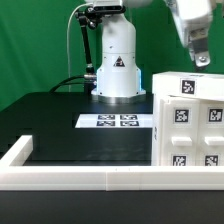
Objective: Assemble cabinet
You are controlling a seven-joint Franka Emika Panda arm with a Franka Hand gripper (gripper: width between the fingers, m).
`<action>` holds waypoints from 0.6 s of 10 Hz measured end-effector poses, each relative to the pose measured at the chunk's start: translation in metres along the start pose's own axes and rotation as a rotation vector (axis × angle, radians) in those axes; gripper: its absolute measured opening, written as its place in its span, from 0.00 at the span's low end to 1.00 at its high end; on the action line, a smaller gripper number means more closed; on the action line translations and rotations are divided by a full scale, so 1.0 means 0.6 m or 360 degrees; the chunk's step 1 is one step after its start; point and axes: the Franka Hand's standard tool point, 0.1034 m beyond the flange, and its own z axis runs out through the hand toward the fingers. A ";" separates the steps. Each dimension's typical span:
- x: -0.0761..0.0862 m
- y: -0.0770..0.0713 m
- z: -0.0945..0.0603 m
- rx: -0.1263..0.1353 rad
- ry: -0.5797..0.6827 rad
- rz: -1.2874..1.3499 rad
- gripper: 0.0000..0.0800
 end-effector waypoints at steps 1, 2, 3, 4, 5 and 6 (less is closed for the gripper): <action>0.000 -0.002 -0.002 -0.0008 -0.0010 -0.0183 1.00; 0.003 -0.003 -0.003 -0.0011 -0.0014 -0.0308 1.00; 0.003 -0.003 -0.003 -0.0010 -0.0012 -0.0390 1.00; 0.004 -0.004 -0.003 -0.0009 -0.0012 -0.0515 1.00; 0.004 -0.004 -0.004 -0.0007 -0.0011 -0.0634 1.00; 0.004 -0.005 -0.004 -0.0007 -0.0011 -0.0724 1.00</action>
Offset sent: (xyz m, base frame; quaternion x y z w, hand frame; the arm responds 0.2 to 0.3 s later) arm 0.0000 0.0000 0.0000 0.0000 0.0000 -0.1296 0.9916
